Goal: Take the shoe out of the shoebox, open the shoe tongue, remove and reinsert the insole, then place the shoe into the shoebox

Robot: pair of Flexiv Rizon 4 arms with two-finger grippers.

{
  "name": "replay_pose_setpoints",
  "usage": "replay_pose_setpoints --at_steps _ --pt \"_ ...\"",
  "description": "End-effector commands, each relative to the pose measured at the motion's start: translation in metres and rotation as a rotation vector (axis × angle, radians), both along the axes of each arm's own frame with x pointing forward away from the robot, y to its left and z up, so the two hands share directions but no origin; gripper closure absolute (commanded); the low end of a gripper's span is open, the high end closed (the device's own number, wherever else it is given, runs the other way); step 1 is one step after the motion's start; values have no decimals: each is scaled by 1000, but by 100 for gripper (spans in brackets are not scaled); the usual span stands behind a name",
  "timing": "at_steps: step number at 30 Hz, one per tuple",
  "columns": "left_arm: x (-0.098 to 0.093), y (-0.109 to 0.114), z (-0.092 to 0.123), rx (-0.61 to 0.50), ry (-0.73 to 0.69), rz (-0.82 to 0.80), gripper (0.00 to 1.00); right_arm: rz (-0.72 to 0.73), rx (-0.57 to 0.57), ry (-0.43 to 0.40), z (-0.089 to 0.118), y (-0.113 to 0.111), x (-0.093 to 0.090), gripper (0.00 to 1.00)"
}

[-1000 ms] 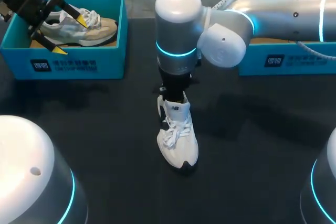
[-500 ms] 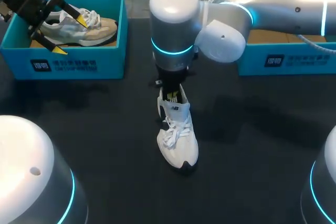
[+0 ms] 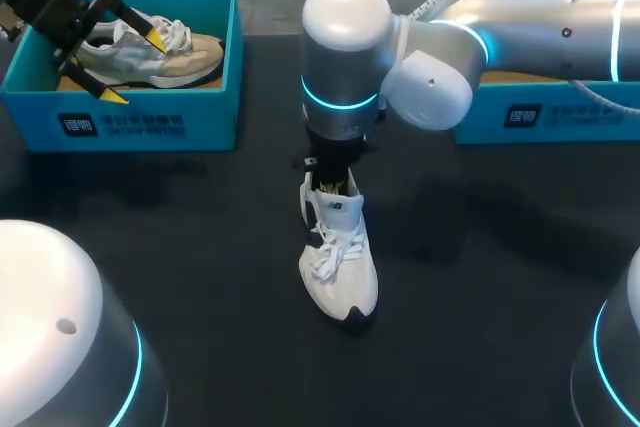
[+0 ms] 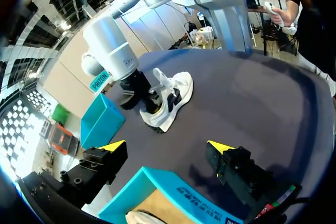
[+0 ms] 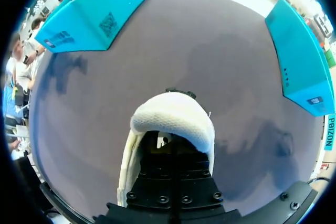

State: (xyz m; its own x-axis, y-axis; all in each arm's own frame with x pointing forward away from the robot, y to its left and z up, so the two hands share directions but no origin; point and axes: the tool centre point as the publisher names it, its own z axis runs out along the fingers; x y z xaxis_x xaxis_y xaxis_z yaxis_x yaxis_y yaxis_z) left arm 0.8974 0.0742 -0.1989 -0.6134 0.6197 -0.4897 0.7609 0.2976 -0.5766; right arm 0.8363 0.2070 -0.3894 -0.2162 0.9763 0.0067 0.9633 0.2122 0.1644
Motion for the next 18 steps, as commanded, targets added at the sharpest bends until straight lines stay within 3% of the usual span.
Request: replay_pose_setpoints --at_steps 1,8,18 --pt "0 0 0 3 0 -2 0 -6 13 -2 -1 -3 -3 100" --pt "0 0 0 3 0 -2 0 3 -12 -42 15 -2 0 100" --pt "0 0 0 3 0 -2 0 23 -25 -55 7 4 18 100"
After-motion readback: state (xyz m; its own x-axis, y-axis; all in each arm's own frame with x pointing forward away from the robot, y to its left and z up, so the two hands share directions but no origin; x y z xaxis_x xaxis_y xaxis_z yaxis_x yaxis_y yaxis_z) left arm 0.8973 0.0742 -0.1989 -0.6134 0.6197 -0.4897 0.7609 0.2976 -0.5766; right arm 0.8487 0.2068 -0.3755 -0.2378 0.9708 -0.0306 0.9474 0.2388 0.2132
